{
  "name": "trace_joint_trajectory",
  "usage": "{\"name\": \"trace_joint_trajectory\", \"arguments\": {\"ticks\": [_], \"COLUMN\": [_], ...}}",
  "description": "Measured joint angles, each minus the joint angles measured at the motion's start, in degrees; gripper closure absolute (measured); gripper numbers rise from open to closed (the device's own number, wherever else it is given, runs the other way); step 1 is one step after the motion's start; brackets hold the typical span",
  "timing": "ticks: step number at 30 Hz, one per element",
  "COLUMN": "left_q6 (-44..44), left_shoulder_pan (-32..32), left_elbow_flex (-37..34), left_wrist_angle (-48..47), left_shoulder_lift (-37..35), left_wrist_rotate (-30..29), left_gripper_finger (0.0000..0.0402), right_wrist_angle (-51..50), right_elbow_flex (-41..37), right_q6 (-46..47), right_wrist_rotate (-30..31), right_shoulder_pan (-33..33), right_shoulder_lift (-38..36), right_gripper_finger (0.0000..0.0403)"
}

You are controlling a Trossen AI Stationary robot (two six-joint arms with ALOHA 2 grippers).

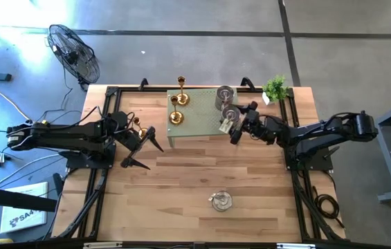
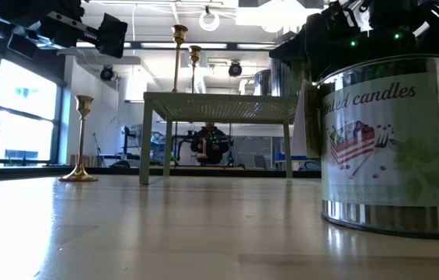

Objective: Pick & Place candle stick holders
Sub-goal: Put the left silver scented candle on the shelf

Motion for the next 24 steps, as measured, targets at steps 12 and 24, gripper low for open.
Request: {"name": "trace_joint_trajectory", "arguments": {"ticks": [12,24], "left_q6": [0.0,0.0], "left_shoulder_pan": [0.0,0.0], "left_elbow_flex": [0.0,0.0], "left_wrist_angle": [0.0,0.0], "left_shoulder_lift": [0.0,0.0], "left_wrist_rotate": [0.0,0.0], "left_gripper_finger": [0.0014,0.0014], "right_wrist_angle": [5.6,11.5], "right_elbow_flex": [0.0,0.5], "right_q6": [-3.0,-7.8], "right_wrist_rotate": [-0.9,-3.5], "right_shoulder_pan": [0.0,0.0], "right_shoulder_lift": [0.0,-0.1], "right_gripper_finger": [0.0003,0.0003]}}
